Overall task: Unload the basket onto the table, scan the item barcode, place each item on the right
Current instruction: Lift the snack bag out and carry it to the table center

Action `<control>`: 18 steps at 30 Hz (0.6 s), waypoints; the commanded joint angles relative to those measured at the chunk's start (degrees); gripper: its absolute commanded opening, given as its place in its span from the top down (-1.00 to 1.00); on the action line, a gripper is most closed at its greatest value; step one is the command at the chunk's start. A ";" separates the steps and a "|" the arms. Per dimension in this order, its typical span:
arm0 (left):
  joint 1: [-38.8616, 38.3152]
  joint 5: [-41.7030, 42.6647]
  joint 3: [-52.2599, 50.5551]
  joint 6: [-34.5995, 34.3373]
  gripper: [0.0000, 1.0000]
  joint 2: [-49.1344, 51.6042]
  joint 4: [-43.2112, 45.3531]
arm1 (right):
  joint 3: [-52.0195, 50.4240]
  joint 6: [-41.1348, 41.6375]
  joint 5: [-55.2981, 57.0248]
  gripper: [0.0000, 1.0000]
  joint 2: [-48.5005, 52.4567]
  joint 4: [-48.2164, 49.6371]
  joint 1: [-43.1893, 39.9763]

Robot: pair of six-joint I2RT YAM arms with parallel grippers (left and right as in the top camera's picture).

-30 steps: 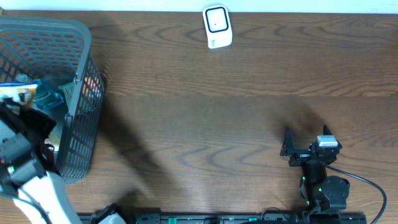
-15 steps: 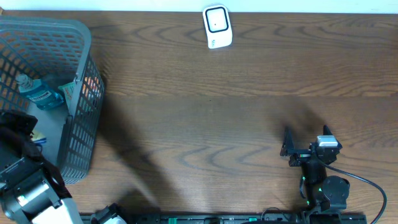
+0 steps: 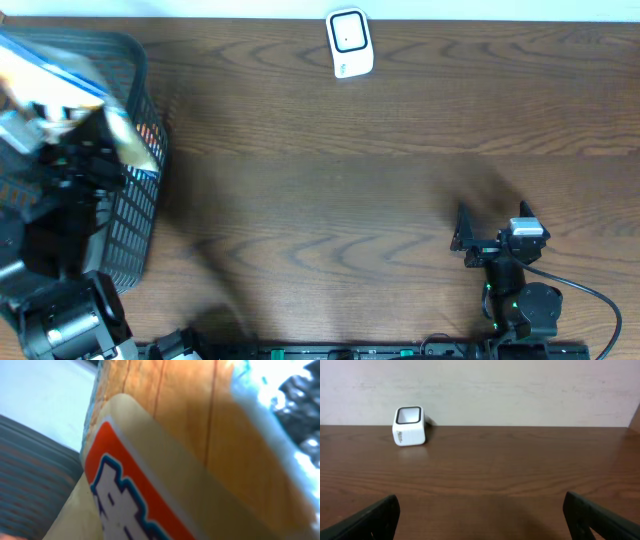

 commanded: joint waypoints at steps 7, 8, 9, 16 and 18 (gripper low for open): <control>-17.46 5.55 1.27 11.37 0.85 2.89 -15.98 | -0.07 0.98 0.48 -0.99 -0.26 -0.20 -0.22; -18.95 4.52 0.98 12.48 0.85 3.65 -17.92 | -0.07 0.98 0.48 -0.99 -0.26 -0.22 -0.22; -20.50 2.62 0.59 12.94 0.85 4.57 -19.76 | -0.07 0.98 0.48 -0.99 -0.26 -0.20 -0.22; -33.99 -3.63 -0.83 15.08 0.85 18.18 -21.73 | -0.07 0.98 0.48 -0.99 -0.26 -0.20 -0.22; -36.09 -4.76 -0.83 15.06 0.85 21.62 -21.75 | -0.07 0.98 0.48 -0.98 -0.26 -0.22 -0.22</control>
